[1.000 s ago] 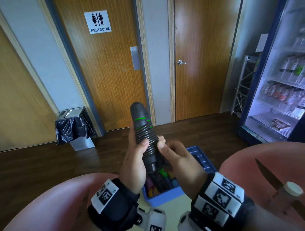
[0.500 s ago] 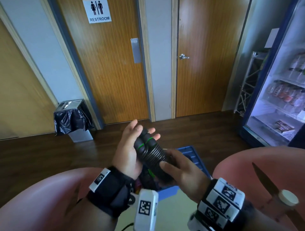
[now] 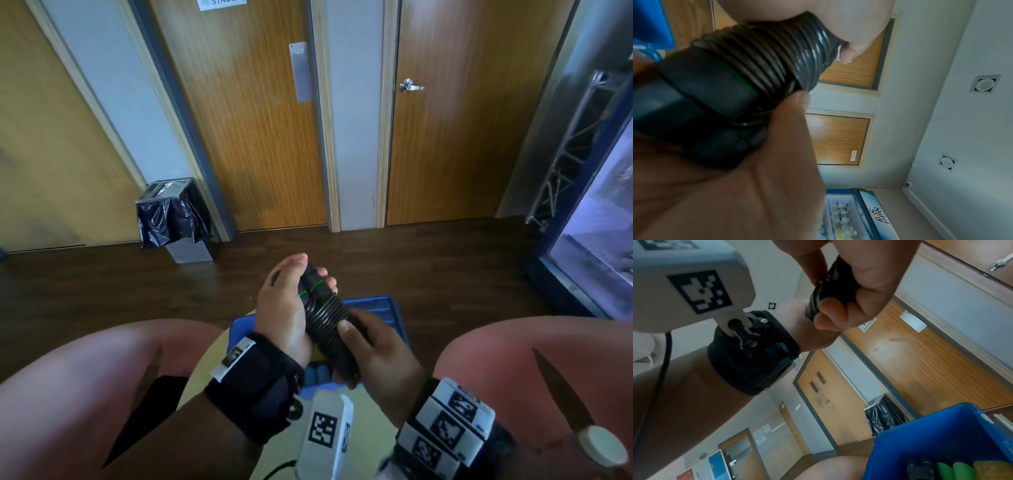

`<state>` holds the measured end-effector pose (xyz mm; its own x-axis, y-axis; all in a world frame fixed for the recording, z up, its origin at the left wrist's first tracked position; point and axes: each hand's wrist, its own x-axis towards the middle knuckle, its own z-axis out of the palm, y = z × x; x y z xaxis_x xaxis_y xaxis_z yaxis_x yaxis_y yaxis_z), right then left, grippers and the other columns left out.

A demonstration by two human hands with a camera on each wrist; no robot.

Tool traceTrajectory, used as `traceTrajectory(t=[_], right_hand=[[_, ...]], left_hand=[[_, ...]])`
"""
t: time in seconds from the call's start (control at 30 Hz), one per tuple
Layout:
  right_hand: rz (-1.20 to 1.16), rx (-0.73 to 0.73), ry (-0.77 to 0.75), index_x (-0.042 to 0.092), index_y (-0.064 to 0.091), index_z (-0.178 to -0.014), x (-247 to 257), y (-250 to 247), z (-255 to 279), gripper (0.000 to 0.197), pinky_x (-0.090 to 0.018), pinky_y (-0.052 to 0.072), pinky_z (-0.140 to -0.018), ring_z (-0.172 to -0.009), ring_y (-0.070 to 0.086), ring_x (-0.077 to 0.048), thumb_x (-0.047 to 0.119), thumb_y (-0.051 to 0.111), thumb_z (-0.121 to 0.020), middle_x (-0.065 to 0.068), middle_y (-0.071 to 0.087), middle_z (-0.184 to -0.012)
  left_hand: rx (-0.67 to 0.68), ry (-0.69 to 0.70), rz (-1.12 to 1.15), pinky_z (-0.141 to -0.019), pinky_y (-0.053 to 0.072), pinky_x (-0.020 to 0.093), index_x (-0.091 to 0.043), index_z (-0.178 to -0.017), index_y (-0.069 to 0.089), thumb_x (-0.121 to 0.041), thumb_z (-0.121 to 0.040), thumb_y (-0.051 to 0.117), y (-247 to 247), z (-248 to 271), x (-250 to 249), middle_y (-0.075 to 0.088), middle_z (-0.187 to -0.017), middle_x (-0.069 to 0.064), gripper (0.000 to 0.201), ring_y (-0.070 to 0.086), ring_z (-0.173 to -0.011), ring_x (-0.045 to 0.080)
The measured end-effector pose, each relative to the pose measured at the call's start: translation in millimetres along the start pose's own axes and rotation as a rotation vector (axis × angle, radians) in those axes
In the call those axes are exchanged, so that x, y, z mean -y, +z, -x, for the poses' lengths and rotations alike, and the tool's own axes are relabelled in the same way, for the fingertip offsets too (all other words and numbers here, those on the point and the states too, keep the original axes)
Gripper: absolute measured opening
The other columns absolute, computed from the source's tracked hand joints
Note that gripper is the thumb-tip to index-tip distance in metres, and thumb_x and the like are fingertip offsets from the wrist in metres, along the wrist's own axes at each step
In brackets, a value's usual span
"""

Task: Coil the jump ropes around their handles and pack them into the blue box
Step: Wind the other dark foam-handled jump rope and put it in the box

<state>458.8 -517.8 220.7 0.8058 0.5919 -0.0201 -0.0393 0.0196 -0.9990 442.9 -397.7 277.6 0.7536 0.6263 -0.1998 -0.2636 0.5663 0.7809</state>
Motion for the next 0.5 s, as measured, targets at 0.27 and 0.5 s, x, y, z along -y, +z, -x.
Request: traceTrajectory(t=[0.27, 0.5], right_hand=[[-0.115, 0.121, 0.098, 0.007, 0.062, -0.105, 3, -24, 5, 0.028, -0.029, 0.042, -0.045, -0.052, 0.060, -0.026, 0.033, 0.057, -0.098, -0.020, 0.062, -0.068], [-0.392, 0.391, 0.325, 0.004, 0.057, -0.122, 10, -25, -5, 0.044, -0.033, 0.048, -0.055, -0.069, 0.062, -0.030, 0.030, 0.062, -0.086, -0.015, 0.067, -0.087]], left_hand=[[-0.075, 0.007, -0.020, -0.062, 0.057, 0.035, -0.013, -0.104, 0.062, -0.020, -0.096, 0.058, 4, 7, 19, 0.063, -0.081, 0.014, 0.012, 0.064, -0.067, 0.027], [-0.053, 0.022, 0.049, -0.067, 0.055, 0.038, -0.013, -0.104, 0.060, -0.025, -0.094, 0.060, -14, 2, 6, 0.062, -0.084, 0.014, 0.015, 0.063, -0.071, 0.029]])
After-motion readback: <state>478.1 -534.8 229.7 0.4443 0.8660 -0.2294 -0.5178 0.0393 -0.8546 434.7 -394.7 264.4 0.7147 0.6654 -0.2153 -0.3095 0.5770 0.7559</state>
